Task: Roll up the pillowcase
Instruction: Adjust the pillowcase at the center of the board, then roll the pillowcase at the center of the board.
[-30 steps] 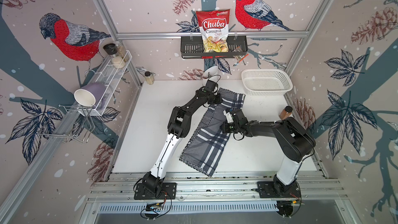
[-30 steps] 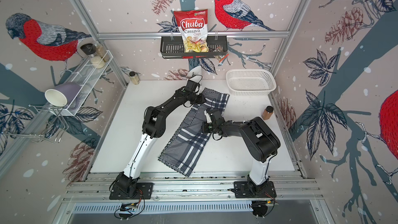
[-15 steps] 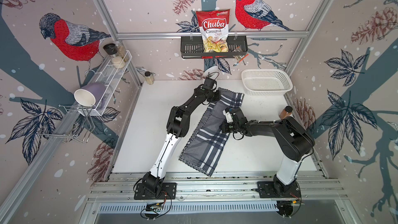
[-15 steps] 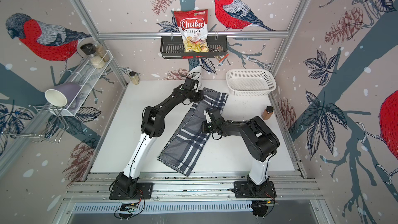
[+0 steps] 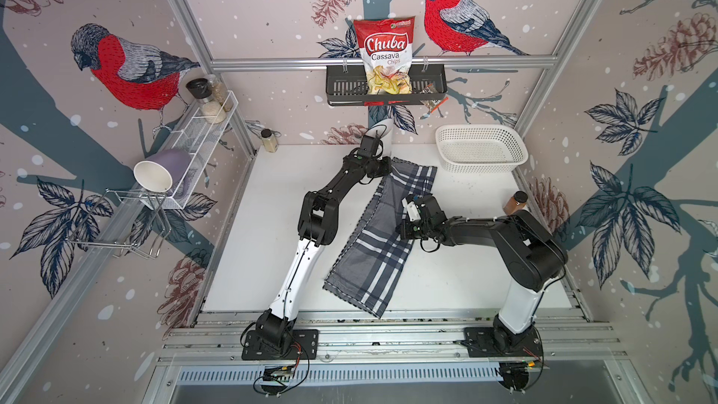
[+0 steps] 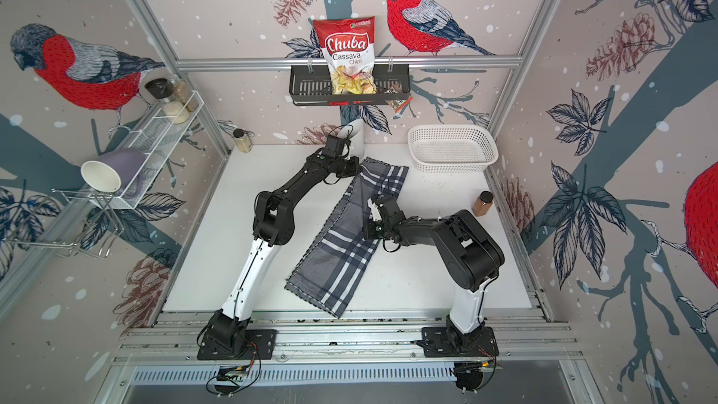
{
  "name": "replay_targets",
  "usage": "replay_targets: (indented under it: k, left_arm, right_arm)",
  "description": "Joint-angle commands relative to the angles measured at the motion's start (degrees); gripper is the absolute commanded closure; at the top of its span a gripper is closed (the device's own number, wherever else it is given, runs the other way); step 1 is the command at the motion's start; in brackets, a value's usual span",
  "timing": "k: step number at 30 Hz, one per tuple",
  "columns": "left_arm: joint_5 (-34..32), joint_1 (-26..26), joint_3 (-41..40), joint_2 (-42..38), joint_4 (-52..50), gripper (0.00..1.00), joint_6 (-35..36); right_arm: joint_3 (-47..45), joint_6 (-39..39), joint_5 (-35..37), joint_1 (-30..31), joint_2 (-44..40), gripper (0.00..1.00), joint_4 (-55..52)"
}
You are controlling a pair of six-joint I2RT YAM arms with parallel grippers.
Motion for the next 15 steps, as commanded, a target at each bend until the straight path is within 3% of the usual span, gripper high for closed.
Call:
replay_targets:
  k: [1,5,7,12,15]
  left_arm:
    - [0.6,0.4,0.5,-0.2,3.2,0.22,2.0]
    - [-2.7,0.6,-0.5,-5.2,-0.3,0.19,3.9]
    - [-5.1,0.8,-5.2,-10.7,-0.8,0.23,4.5]
    - [-7.8,1.3,-32.0,-29.8,7.4,0.23,3.4]
    - [-10.0,1.4,-49.9,-41.3,12.6,0.27,2.2]
  right_arm:
    - [0.4,-0.7,1.2,0.5,1.4,1.0,-9.8]
    - [1.7,-1.3,0.8,0.8,2.5,1.0,-10.7]
    - [2.3,-1.8,0.3,0.8,3.0,1.0,-10.7]
    - [6.2,-3.7,1.8,0.1,5.5,0.99,-13.1]
    - [7.5,-3.7,1.6,-2.1,5.8,0.92,-12.9]
